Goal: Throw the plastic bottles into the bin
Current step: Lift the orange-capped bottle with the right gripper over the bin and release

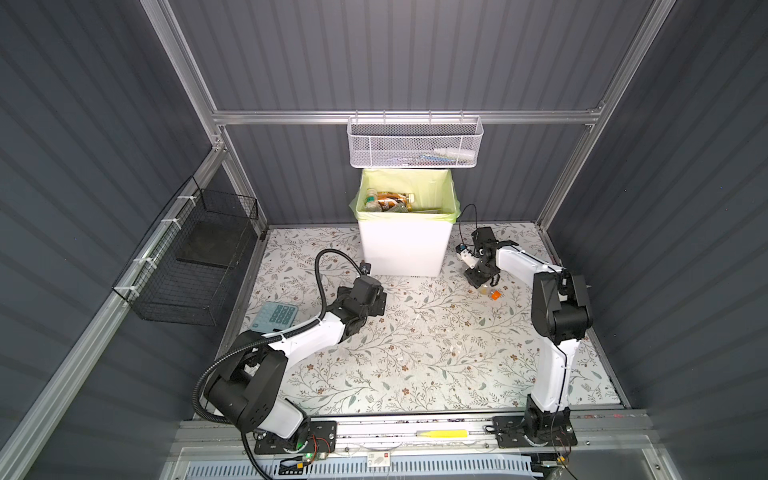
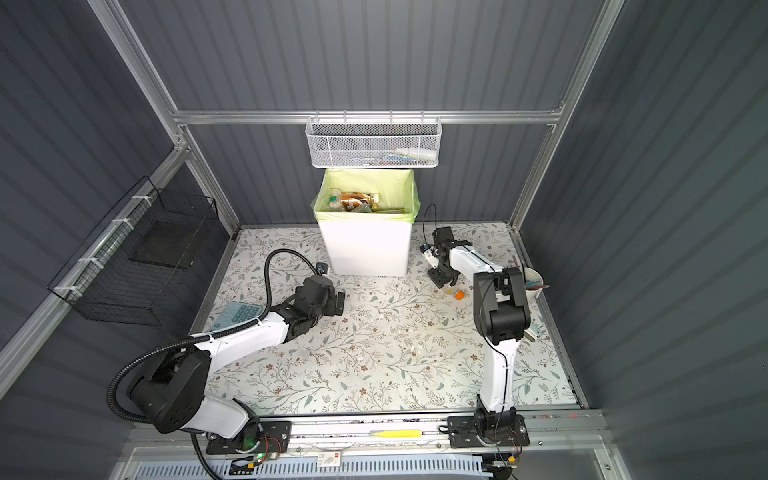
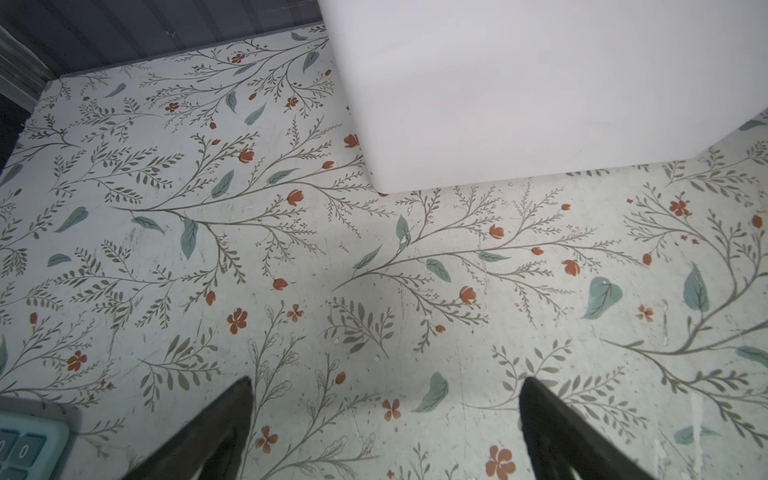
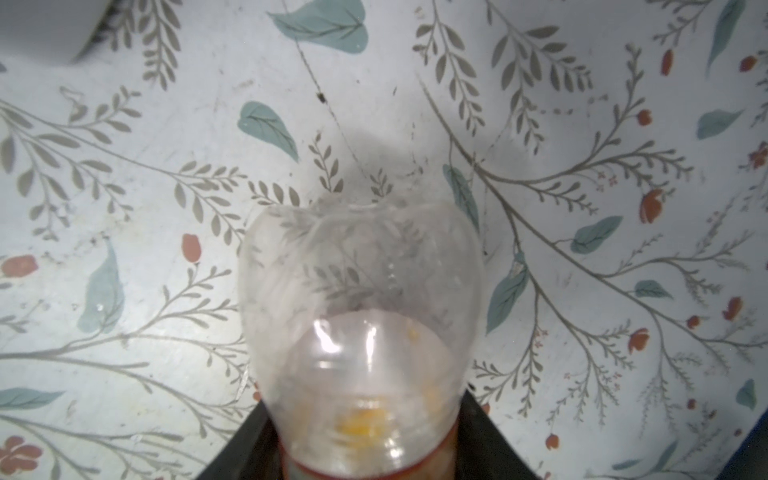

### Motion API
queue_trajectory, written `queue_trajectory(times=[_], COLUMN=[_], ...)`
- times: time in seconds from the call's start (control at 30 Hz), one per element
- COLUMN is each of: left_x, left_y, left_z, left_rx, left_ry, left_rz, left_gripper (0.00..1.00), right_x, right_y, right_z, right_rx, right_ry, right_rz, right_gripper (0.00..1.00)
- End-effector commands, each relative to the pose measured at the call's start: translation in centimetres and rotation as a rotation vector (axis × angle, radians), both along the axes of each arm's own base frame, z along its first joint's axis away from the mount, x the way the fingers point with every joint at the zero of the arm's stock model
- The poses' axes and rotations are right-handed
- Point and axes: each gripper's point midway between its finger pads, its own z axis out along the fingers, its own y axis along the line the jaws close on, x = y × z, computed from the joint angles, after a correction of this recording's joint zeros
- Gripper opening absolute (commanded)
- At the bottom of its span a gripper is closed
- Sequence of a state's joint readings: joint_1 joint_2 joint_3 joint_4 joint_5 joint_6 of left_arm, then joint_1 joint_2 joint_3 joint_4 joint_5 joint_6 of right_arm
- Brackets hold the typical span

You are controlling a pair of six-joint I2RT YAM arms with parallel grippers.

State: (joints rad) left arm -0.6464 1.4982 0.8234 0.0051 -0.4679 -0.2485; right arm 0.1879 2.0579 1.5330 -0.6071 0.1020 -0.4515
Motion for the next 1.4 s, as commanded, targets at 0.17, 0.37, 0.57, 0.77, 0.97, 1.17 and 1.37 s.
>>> queue_trajectory(times=[0.17,0.37,0.57,0.77,0.97,1.17,1.37], left_x=[0.2,0.1,0.1,0.1,0.0,-0.2,-0.6], left_y=[0.5,1.1,1.7,1.7,1.7,1.8,2.3], left_z=[-0.3,0.0,0.1,0.0,-0.1,-0.1,-0.1], left_rx=[-0.009,-0.005,-0.009,-0.014,-0.024,-0.013,-0.014], left_ry=[-0.003,-0.022,-0.033,-0.028,-0.028,-0.021,-0.026], left_rz=[0.031,0.058,0.082,0.081,0.083,0.077,0.088], left_gripper=[1.00,1.00,1.00,1.00,1.00,1.00,1.00], right_x=[1.9,-0.1,-7.6,-8.9,-1.1,3.8,2.1], right_y=[0.4,0.4,1.0,4.0,13.7,20.6,16.6], right_z=[13.3,30.7,48.8,56.1,49.7,41.8,46.4], right_rx=[0.132,0.349,0.755,1.055,1.070,0.791,0.723], right_ry=[-0.313,-0.743,-1.235,-1.324,-0.991,-0.781,-0.989], right_rz=[-0.101,-0.169,-0.119,-0.003,0.101,0.158,0.078], right_gripper=[0.47,0.48,0.51,0.54,0.60,0.96,0.99])
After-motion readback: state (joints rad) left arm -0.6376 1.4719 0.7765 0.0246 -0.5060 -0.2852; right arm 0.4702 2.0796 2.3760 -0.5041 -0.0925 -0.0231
